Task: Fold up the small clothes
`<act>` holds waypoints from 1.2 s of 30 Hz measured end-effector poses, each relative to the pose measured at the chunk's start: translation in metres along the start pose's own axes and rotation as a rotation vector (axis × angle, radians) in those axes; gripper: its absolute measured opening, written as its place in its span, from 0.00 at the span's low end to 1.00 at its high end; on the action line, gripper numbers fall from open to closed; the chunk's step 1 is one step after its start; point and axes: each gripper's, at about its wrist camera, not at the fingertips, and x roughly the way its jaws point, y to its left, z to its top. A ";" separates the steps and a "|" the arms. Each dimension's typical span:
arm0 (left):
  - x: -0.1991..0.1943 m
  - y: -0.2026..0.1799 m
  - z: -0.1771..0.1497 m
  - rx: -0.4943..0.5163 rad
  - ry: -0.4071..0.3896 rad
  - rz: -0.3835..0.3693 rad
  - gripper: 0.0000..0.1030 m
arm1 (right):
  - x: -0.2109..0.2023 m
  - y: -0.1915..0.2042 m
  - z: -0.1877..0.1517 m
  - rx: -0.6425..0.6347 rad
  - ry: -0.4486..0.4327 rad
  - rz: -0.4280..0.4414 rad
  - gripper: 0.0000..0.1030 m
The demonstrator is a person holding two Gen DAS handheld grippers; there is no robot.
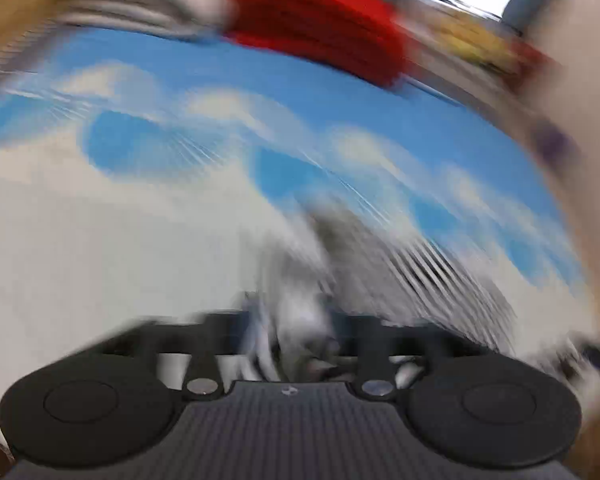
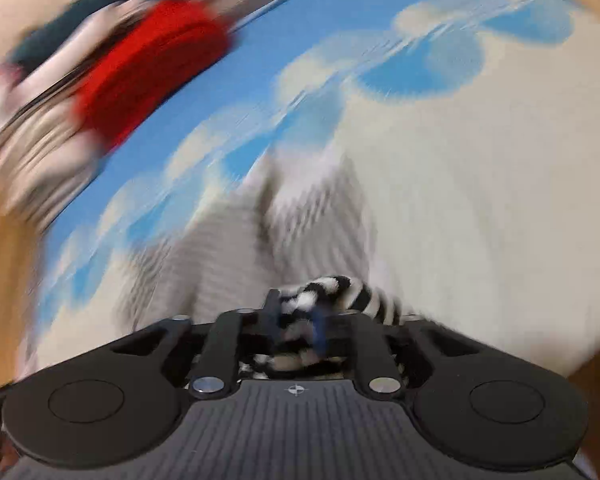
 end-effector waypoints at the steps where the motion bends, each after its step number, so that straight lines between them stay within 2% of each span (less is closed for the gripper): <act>1: 0.011 0.000 0.018 -0.022 -0.031 0.041 0.80 | 0.005 0.007 0.010 -0.002 -0.043 -0.033 0.77; 2: 0.019 0.001 0.034 -0.053 -0.051 0.067 0.80 | 0.005 0.012 0.016 -0.020 -0.100 -0.024 0.79; 3: 0.023 0.005 0.043 -0.097 -0.064 0.055 0.82 | 0.004 0.012 0.016 -0.033 -0.133 0.009 0.79; 4: 0.025 0.007 0.045 -0.118 -0.074 0.021 0.88 | 0.003 0.009 0.013 -0.051 -0.168 0.082 0.80; 5: 0.025 0.011 0.041 -0.121 -0.092 -0.023 0.91 | 0.004 0.005 0.007 -0.061 -0.190 0.142 0.80; 7: 0.028 0.014 0.023 -0.098 -0.137 -0.048 0.99 | 0.012 -0.005 -0.007 -0.075 -0.235 0.224 0.81; 9: 0.046 0.012 -0.001 -0.033 -0.139 -0.046 0.99 | 0.036 -0.016 -0.017 -0.109 -0.244 0.212 0.81; 12: 0.085 0.010 -0.032 0.042 -0.081 -0.037 0.99 | 0.080 -0.028 -0.024 -0.116 -0.223 0.114 0.81; 13: 0.097 0.013 -0.039 0.055 -0.062 -0.032 0.99 | 0.093 -0.031 -0.026 -0.120 -0.208 0.106 0.81; 15: 0.118 0.017 -0.050 0.070 -0.028 -0.039 0.99 | 0.119 -0.036 -0.028 -0.139 -0.155 0.123 0.79; 17: 0.131 0.017 -0.051 0.079 -0.003 -0.078 0.99 | 0.132 -0.028 -0.028 -0.192 -0.096 0.141 0.78; 18: 0.135 0.017 -0.052 0.080 0.012 -0.097 0.99 | 0.134 -0.023 -0.028 -0.215 -0.084 0.145 0.72; 19: 0.139 0.017 -0.052 0.078 0.035 -0.116 0.90 | 0.136 -0.019 -0.028 -0.232 -0.074 0.143 0.66; 20: 0.146 0.017 -0.051 0.075 0.067 -0.122 0.76 | 0.139 -0.015 -0.028 -0.251 -0.053 0.118 0.31; 21: 0.151 0.015 -0.050 0.080 0.098 -0.126 0.28 | 0.140 -0.013 -0.028 -0.252 -0.041 0.097 0.02; 22: 0.155 0.015 -0.050 0.079 0.127 -0.133 0.10 | 0.137 -0.012 -0.028 -0.242 -0.047 0.091 0.02; 24: 0.148 0.009 -0.049 0.087 0.096 -0.116 0.04 | 0.121 -0.008 -0.031 -0.258 -0.091 0.100 0.02; 26: 0.129 0.002 -0.050 0.122 0.036 -0.107 0.04 | 0.097 -0.006 -0.036 -0.301 -0.145 0.125 0.01; 29: 0.087 -0.001 -0.055 0.131 -0.062 -0.151 0.04 | 0.051 -0.005 -0.045 -0.362 -0.240 0.189 0.01; 32: 0.042 -0.001 -0.056 0.165 -0.187 -0.180 0.04 | 0.009 -0.007 -0.043 -0.347 -0.380 0.235 0.01; 34: 0.029 -0.001 -0.045 0.152 -0.248 -0.197 0.04 | 0.001 -0.001 -0.032 -0.331 -0.448 0.240 0.01; 36: 0.038 -0.008 -0.023 0.128 -0.256 -0.185 0.04 | 0.013 0.010 -0.012 -0.324 -0.459 0.212 0.01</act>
